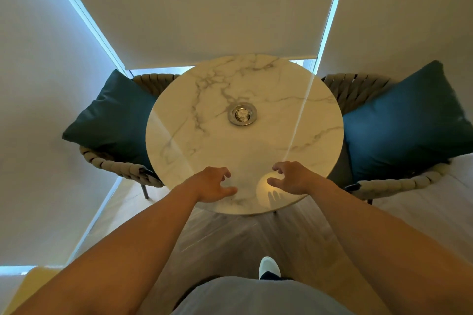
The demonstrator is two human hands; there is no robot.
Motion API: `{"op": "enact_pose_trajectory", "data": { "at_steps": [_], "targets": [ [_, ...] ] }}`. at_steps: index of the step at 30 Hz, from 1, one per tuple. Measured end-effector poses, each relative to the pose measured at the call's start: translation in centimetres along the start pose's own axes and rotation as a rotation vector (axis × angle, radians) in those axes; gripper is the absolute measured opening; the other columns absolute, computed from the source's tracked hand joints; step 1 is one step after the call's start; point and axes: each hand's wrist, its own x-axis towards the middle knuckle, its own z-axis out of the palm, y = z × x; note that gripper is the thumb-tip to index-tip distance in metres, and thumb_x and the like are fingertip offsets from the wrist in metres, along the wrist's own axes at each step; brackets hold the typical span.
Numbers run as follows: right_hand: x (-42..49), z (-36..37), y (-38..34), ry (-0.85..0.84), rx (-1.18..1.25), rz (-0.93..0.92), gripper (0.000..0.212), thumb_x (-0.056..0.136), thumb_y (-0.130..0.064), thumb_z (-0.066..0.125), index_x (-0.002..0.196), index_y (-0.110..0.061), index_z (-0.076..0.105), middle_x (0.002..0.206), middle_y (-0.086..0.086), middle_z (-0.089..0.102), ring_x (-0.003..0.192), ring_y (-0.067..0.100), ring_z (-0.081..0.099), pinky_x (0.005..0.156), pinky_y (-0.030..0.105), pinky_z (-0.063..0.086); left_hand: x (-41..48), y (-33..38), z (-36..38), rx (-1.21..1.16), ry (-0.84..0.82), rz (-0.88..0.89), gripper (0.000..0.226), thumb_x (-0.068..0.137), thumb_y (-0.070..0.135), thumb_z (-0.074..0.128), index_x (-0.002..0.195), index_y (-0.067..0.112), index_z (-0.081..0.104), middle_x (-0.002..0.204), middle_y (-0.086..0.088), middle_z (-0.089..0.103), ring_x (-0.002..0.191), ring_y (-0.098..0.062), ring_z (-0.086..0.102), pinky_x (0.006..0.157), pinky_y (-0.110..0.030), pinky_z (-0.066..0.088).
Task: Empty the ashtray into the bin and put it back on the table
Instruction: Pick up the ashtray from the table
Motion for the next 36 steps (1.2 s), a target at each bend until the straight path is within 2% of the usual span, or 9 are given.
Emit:
{"op": "enact_pose_trajectory", "data": {
  "at_steps": [4,11,15,21,25,32,36],
  "targets": [
    [2.3,-1.3,0.4,-0.006,0.015,0.011,0.069,0.088,-0.057,0.057,0.141,-0.013,0.045,0.141,0.012,0.052,0.123,0.028,0.053,0.095,0.034,0.042,2.1,-0.3,-1.1,-0.017,0.003,-0.018,0.063,0.084,0.058,0.061,0.134,0.021,0.048,0.132,-0.004,0.057,0.111,-0.019,0.058,0.095,-0.037,0.048],
    [6.0,-2.8,0.1,-0.002,0.009,0.028,0.065,0.090,-0.051,0.057,0.139,-0.010,0.048,0.139,0.014,0.055,0.123,0.028,0.053,0.100,0.035,0.042,6.0,-1.8,-3.0,-0.022,-0.030,-0.001,0.062,0.085,0.057,0.060,0.135,0.021,0.048,0.133,-0.003,0.055,0.112,-0.019,0.057,0.093,-0.034,0.047],
    [8.3,-3.9,-0.9,0.008,0.020,0.055,0.064,0.091,-0.050,0.058,0.139,-0.010,0.048,0.135,0.014,0.058,0.120,0.028,0.056,0.097,0.034,0.043,8.6,-3.0,-4.9,-0.033,-0.028,0.027,0.062,0.085,0.055,0.063,0.133,0.019,0.050,0.131,-0.005,0.057,0.112,-0.020,0.058,0.097,-0.039,0.048],
    [12.3,-5.3,-3.0,0.036,0.053,0.130,0.064,0.090,-0.051,0.057,0.139,-0.013,0.048,0.134,0.012,0.059,0.122,0.027,0.055,0.098,0.032,0.041,13.2,-5.8,-8.6,-0.061,-0.066,0.067,0.063,0.084,0.055,0.064,0.132,0.019,0.050,0.129,-0.004,0.057,0.111,-0.019,0.058,0.097,-0.038,0.048],
    [14.2,-5.3,-3.9,0.041,0.085,0.182,0.062,0.089,-0.051,0.058,0.139,-0.015,0.048,0.122,0.008,0.067,0.119,0.022,0.056,0.095,0.029,0.041,15.7,-7.4,-9.6,-0.069,-0.062,0.098,0.060,0.083,0.052,0.067,0.130,0.017,0.053,0.126,-0.006,0.060,0.107,-0.020,0.060,0.096,-0.036,0.047],
    [15.7,-5.4,-4.1,0.048,0.109,0.226,0.062,0.089,-0.051,0.059,0.139,-0.016,0.048,0.135,0.011,0.057,0.122,0.025,0.055,0.098,0.030,0.041,18.3,-8.9,-9.5,-0.104,-0.118,0.100,0.063,0.082,0.054,0.066,0.132,0.020,0.050,0.129,-0.006,0.058,0.111,-0.020,0.059,0.098,-0.037,0.047],
    [16.7,-6.3,-3.6,0.051,0.145,0.230,0.060,0.089,-0.050,0.059,0.138,-0.016,0.048,0.137,0.012,0.056,0.123,0.023,0.055,0.092,0.025,0.038,19.3,-9.1,-9.4,-0.131,-0.098,0.093,0.063,0.082,0.053,0.067,0.132,0.020,0.050,0.128,-0.006,0.058,0.111,-0.020,0.059,0.097,-0.036,0.047]
  ]
}}
